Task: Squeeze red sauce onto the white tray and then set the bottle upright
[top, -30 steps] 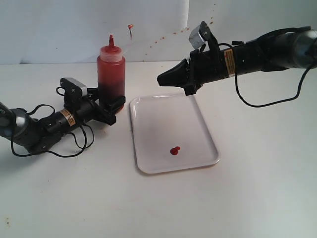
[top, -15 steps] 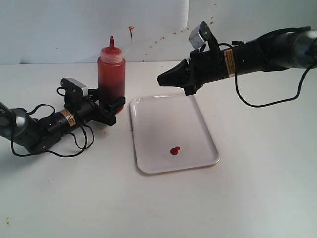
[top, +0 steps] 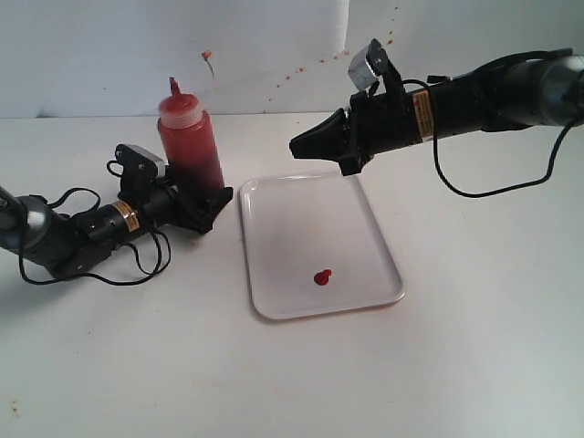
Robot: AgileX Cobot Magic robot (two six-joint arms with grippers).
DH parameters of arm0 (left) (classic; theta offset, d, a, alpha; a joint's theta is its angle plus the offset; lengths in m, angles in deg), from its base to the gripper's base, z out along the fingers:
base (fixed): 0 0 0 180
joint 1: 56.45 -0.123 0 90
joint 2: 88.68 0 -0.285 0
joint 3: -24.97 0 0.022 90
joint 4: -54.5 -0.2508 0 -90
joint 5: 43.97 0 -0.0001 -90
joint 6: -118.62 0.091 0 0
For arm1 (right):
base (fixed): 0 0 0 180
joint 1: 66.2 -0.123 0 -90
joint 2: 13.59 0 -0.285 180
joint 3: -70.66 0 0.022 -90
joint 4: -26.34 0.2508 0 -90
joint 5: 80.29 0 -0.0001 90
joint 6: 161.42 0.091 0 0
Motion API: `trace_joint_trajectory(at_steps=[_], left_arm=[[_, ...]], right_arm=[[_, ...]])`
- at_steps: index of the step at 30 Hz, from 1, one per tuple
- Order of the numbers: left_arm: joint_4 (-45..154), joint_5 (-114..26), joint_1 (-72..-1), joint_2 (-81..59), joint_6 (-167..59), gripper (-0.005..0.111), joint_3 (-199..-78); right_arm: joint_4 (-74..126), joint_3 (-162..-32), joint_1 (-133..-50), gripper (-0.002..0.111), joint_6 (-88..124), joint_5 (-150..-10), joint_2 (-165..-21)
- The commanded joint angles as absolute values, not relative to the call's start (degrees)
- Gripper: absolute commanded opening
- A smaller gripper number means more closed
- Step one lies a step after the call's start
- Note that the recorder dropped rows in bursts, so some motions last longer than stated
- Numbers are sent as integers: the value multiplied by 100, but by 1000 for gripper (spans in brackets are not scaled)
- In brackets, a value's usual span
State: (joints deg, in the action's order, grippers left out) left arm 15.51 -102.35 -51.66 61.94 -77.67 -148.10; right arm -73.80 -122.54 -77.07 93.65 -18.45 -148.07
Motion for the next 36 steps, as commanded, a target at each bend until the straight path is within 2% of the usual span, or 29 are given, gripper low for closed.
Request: trace_joint_trajectory(at_steps=[1, 13, 20, 22, 24, 28, 30, 36], left_arm=[[1616, -10122, -5195, 6159, -7956, 95, -14839], [832, -9964, -5439, 5706, -7956, 95, -14509], [-1540, -9985, -5791, 5325, -8703, 95, -14387], [-2366, -10010, -5979, 5160, -8853, 95, -14376], [-2890, -10269, -6390, 4902, -9986, 95, -14376], [-4465, -11393, -7278, 4638, -10696, 95, -14376], [-4545, -11393, -7624, 4570, -11454, 95, -14272], [-4545, -11393, -7884, 4570, -11704, 95, -13914]], right_arm=[[-7361, -12283, -7681, 0, 9326, -1807, -14807], [-7361, -12283, -7681, 0, 9326, -1807, -14807], [-7361, -12283, -7681, 0, 9326, -1819, -14807], [-7354, -12283, -7681, 0, 9326, -1819, -14807], [-7352, -12283, -7681, 0, 9326, -1830, -14807], [-7225, -12283, -7681, 0, 9326, -1841, -14807], [-7136, -12283, -7681, 0, 9326, -1852, -14819], [-7136, -12283, -7681, 0, 9326, -2053, -14829]])
